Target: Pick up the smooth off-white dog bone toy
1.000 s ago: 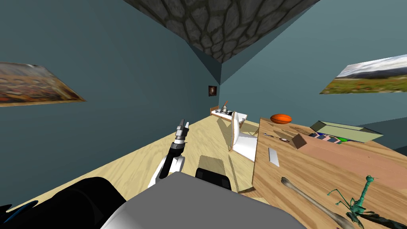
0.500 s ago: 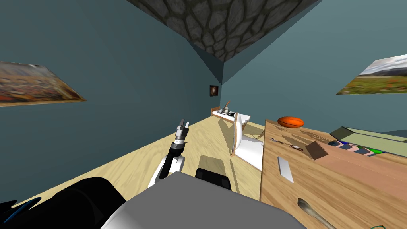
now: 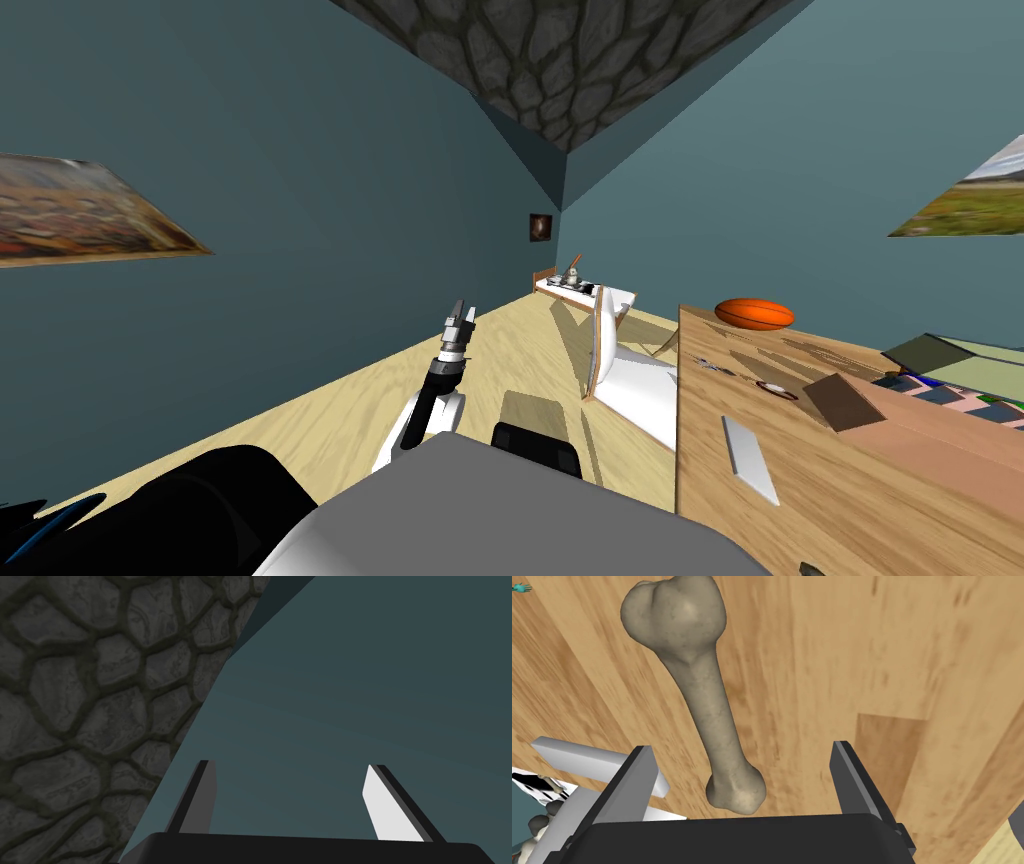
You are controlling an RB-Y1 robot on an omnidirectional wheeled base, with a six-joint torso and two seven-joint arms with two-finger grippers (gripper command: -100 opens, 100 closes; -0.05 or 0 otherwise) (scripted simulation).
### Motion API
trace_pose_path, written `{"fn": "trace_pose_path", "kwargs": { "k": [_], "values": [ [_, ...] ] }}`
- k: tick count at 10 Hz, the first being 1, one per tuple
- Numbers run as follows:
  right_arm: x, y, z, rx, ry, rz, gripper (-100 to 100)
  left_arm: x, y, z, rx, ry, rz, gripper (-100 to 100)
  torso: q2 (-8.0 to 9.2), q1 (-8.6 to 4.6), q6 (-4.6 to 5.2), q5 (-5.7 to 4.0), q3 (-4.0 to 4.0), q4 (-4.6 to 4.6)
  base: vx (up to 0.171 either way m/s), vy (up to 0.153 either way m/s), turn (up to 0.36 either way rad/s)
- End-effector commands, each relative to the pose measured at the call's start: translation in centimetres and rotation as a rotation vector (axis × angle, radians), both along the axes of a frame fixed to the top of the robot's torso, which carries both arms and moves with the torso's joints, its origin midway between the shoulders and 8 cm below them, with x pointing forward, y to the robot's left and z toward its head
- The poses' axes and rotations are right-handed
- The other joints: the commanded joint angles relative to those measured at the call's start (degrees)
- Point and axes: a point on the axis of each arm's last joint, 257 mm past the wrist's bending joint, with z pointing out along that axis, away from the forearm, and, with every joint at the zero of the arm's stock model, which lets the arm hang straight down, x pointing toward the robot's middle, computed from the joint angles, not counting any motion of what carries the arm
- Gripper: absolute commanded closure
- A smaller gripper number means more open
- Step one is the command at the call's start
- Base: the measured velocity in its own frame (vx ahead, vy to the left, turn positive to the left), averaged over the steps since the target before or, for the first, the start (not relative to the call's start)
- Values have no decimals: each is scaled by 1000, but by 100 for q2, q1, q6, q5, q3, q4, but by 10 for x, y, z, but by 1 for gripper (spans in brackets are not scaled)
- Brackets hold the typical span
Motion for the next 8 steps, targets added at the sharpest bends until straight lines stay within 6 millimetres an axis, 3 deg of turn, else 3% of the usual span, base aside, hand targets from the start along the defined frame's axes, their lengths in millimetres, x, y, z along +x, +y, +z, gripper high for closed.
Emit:
{"fn": "trace_pose_path", "kwargs": {
  "k": [1,5,6,7,8],
  "values": [
    [-13,-7,-3,-28,44,28,-100,0,0,0,0,0,0,0,0,0,0,0,0,0,88,-31,28],
    [-54,-18,-11,-80,162,92,-100,0,0,0,0,0,0,0,-4,-2,0,0,-2,-1,117,-39,38],
    [-47,-18,-7,-74,142,81,-100,0,0,0,0,0,0,0,2,0,1,0,2,1,40,-16,6],
    [-48,-18,-8,-75,145,83,0,0,0,0,0,0,0,0,19,8,1,1,11,4,8,-3,2],
    [-56,-21,-11,-66,147,61,-100,0,0,0,0,0,0,0,33,13,2,3,19,7,-3,7,88]
  ]
}}
